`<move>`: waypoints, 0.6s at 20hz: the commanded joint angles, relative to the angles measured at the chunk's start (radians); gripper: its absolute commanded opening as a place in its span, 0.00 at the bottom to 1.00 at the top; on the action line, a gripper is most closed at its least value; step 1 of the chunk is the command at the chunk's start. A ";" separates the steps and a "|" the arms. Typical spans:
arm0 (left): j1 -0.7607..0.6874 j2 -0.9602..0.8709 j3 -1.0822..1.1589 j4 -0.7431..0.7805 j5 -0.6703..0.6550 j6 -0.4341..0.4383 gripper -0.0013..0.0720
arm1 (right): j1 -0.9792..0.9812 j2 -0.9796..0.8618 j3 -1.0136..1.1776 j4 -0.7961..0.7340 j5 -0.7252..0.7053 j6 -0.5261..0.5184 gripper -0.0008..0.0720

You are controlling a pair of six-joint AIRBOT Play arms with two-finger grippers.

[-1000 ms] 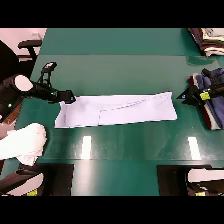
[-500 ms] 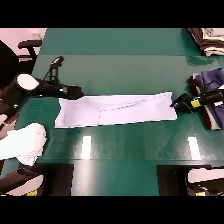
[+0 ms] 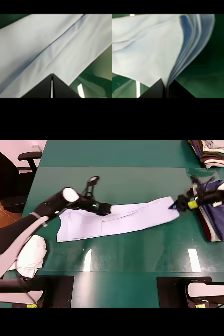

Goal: Fold the shirts.

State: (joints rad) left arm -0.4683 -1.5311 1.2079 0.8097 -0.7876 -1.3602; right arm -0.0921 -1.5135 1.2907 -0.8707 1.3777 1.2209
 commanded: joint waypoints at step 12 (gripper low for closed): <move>-0.095 -0.310 0.272 0.042 -0.074 -0.059 0.05 | 0.356 0.169 0.386 0.068 0.034 0.103 0.03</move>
State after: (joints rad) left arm -0.5644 -1.8336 1.4700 0.8421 -0.8658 -1.4090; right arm 0.2043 -1.3502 1.6421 -0.8066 1.4166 1.3128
